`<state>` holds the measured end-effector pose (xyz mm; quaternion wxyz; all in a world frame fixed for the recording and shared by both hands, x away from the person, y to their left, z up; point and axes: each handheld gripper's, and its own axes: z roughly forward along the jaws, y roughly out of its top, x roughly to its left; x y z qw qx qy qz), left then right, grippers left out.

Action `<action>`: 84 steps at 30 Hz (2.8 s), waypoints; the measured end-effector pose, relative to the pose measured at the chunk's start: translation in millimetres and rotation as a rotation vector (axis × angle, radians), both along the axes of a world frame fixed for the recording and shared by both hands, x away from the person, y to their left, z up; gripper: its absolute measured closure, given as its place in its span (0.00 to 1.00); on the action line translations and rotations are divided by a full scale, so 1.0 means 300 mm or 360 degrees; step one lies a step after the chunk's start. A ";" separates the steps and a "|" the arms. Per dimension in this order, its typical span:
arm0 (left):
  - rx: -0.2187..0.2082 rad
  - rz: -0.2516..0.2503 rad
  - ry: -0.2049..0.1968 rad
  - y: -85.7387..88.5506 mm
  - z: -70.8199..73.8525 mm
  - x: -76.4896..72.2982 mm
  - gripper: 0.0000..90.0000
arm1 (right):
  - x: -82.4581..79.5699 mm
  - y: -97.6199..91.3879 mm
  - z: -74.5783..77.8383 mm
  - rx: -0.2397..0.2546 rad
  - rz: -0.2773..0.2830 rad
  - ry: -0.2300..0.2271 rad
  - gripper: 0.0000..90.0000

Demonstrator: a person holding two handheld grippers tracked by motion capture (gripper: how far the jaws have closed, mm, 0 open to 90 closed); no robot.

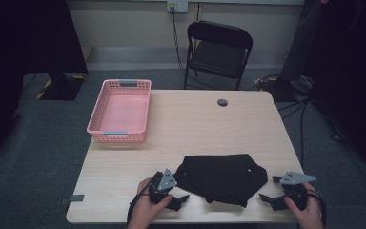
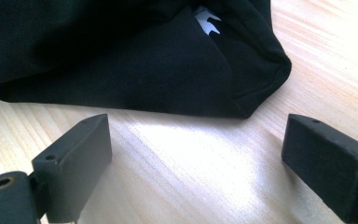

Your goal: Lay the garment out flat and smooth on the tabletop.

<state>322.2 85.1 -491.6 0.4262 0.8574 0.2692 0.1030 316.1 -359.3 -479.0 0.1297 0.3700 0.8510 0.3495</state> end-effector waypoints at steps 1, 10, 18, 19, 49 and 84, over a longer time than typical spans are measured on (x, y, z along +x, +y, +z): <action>0.0002 0.0005 0.0000 0.000 0.000 0.001 0.11 | 0.000 0.000 0.000 0.0000 0.0000 0.0000 0.08; 0.0012 0.0021 -0.0001 -0.004 0.002 0.004 0.12 | -0.013 0.000 0.002 0.0002 0.0012 0.0003 0.09; -0.0174 0.0024 -0.0031 -0.014 0.067 -0.036 0.18 | -0.054 0.005 0.040 0.0113 -0.0029 -0.0033 0.15; -0.0213 -0.0008 -0.0029 -0.027 0.080 -0.058 0.18 | -0.082 0.018 0.068 0.0195 0.0042 -0.0071 0.14; -0.0252 -0.0135 0.0019 -0.193 0.075 -0.109 0.60 | -0.134 0.184 0.067 0.0402 0.0335 -0.0083 0.76; -0.0309 -0.0144 -0.0037 -0.166 0.239 -0.025 0.92 | -0.037 0.166 0.190 0.0505 0.0385 -0.0074 0.97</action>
